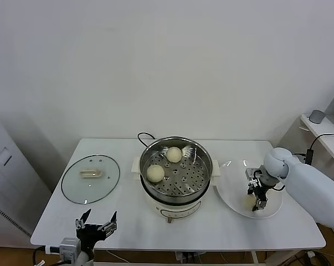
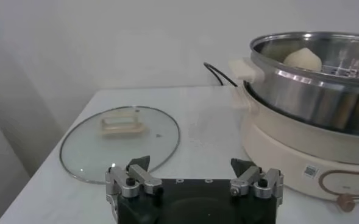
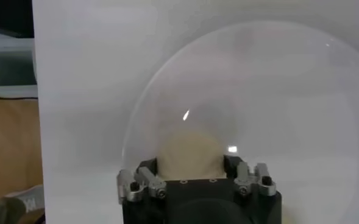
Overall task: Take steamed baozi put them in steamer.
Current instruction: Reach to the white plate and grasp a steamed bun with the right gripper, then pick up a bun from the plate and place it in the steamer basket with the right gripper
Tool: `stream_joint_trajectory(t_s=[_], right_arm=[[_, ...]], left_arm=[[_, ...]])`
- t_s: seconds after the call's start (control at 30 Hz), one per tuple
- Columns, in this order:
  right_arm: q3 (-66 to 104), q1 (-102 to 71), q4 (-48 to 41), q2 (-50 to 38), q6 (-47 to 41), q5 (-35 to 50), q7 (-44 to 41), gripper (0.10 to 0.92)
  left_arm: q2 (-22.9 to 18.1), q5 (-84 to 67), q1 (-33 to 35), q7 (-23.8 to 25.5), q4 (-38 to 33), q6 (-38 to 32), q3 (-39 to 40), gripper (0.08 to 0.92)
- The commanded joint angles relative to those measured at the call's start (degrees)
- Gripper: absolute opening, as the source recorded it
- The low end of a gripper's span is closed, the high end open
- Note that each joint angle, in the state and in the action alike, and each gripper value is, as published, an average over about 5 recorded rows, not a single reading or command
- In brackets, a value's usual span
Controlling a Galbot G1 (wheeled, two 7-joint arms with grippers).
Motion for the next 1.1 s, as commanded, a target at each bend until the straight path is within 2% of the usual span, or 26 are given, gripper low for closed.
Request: stream_joint_trajectory(t_s=[0.03, 0.2, 0.33, 0.5, 0.73, 0.83, 0.93, 1.0, 1.1], right_arm=[[0.0, 2.32, 0.86, -1.99, -0.26, 1.1, -0.62, 0.524], [-4.1, 11.06, 4.13, -5.16, -1.19, 5.16, -2.35, 0.494], [-14.79, 25.94, 5.58, -5.13, -2.24, 11.77, -3.69, 0.492], [-28.22, 44.67, 4.56, 1.37, -3.97, 20.68, -4.78, 0.492], [-36.01, 56.08, 2.95, 12.07, -5.15, 29.94, -5.94, 0.492], [-37.0, 56.49, 1.15, 16.32, 1.94, 37.47, -7.16, 0.492], [-38.0, 55.11, -1.17, 19.56, 17.37, 43.53, -9.48, 0.492], [-39.14, 54.08, -0.55, 20.26, 27.03, 42.53, -10.06, 0.492], [-40.11, 52.06, 3.82, 19.46, 35.84, 34.36, -9.94, 0.492]], left_arm=[[-0.04, 0.02, -0.17, -0.02, 0.06, -0.01, 0.15, 0.823], [-0.31, 0.03, -1.1, -0.04, 0.12, 0.0, 0.77, 0.823], [-0.63, 0.77, -1.78, -0.34, 0.17, -0.14, 1.01, 0.823], [-1.02, 4.92, -1.98, -1.15, 0.73, -2.14, 1.01, 0.823], [-0.98, 4.98, -1.67, -1.82, -0.33, -3.37, 0.67, 0.823], [-1.05, 4.5, -1.65, -1.98, -0.99, -3.57, 0.34, 0.823], [-1.2, 3.56, -1.7, -2.01, -1.4, -3.57, 0.1, 0.823], [-1.33, 3.08, -1.7, -2.0, -1.58, -3.49, 0.06, 0.823], [-1.62, 3.01, -1.67, -1.99, -1.91, -3.44, 0.1, 0.823]])
